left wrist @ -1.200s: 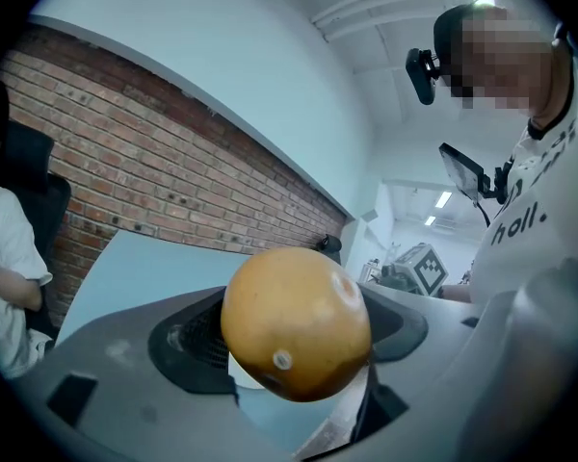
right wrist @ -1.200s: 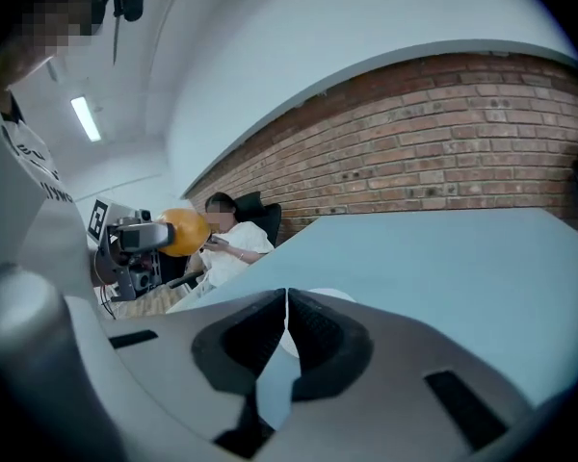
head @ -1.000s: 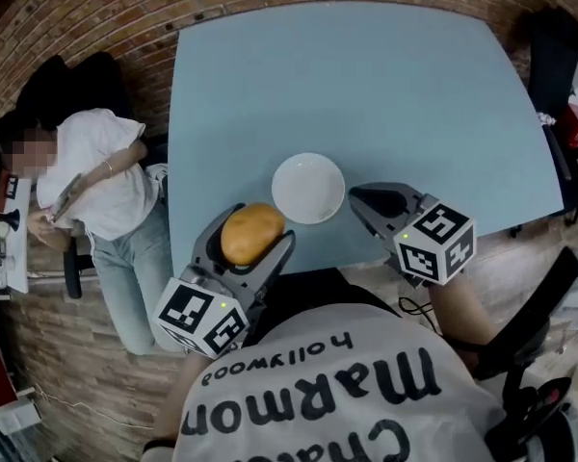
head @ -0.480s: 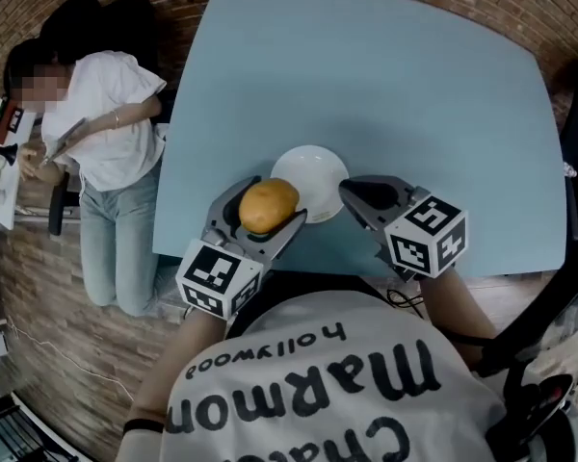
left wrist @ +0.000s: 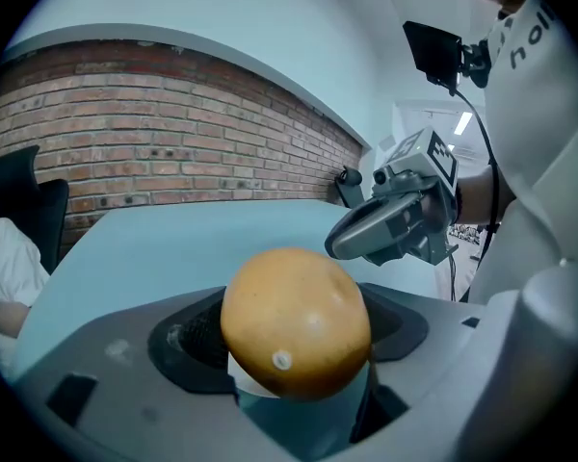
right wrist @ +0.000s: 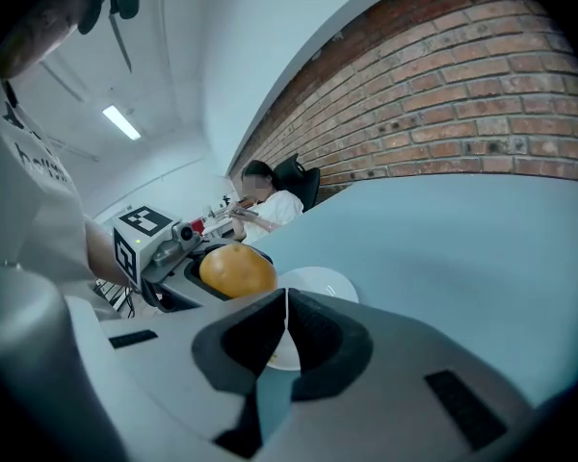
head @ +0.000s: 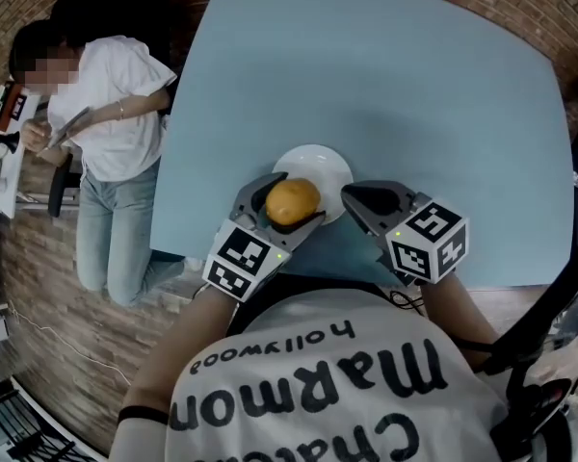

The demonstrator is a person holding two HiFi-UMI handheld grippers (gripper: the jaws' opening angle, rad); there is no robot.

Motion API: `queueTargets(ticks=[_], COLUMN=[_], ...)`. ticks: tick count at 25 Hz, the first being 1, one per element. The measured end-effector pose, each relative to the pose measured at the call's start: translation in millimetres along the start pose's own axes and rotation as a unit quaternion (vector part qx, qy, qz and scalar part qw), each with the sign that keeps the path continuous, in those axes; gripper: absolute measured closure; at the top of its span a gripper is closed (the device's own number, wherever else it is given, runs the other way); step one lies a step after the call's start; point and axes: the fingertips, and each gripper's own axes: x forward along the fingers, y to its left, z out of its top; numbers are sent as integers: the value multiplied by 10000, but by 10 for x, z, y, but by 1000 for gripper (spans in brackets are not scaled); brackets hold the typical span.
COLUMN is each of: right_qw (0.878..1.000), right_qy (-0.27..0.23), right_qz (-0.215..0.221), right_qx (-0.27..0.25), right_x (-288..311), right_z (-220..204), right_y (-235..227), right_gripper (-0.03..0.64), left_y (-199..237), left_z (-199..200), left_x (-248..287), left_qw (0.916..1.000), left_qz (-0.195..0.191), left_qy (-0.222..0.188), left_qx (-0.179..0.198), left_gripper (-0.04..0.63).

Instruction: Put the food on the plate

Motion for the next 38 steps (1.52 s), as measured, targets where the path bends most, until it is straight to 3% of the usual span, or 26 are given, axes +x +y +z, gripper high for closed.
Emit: queueTargets(ticks=[4,10,13,17,26,31,38], right_qw=[10000,9998,9997,9994,9993,9992,9995], right_qy=[15,-29,-35,-80,-69,-60,-36], right_qz=[-26,-193,-245,-321,-361,-368,-292], right_qx=[-12,10,42,85,80,145,150], right_x=[-16,-71,-94,-137,-136,-151,-105], right_z=[17,66,64,74,90,92,109], right_y=[-19,-87,-133,-202,-263,-317,-327], right_gripper=[606,605,606,605,605,606,605], left_y=[-15,-14,27,75,94,125,114], left_z=[-38,58,27,-101,-211,-295,-282], left_x=[117,235,341,439,534,540,496], left_qw=[9993,9974,9952,9938,9902,9849,9810], left_qz=[-110,-272,-329,-363,-457,-387,-322], left_qy=[241,201,376,682,956,1245,1310], left_qx=[247,631,838,801,911,1138,1396], left_gripper=[247,247,247,247,247,247,245])
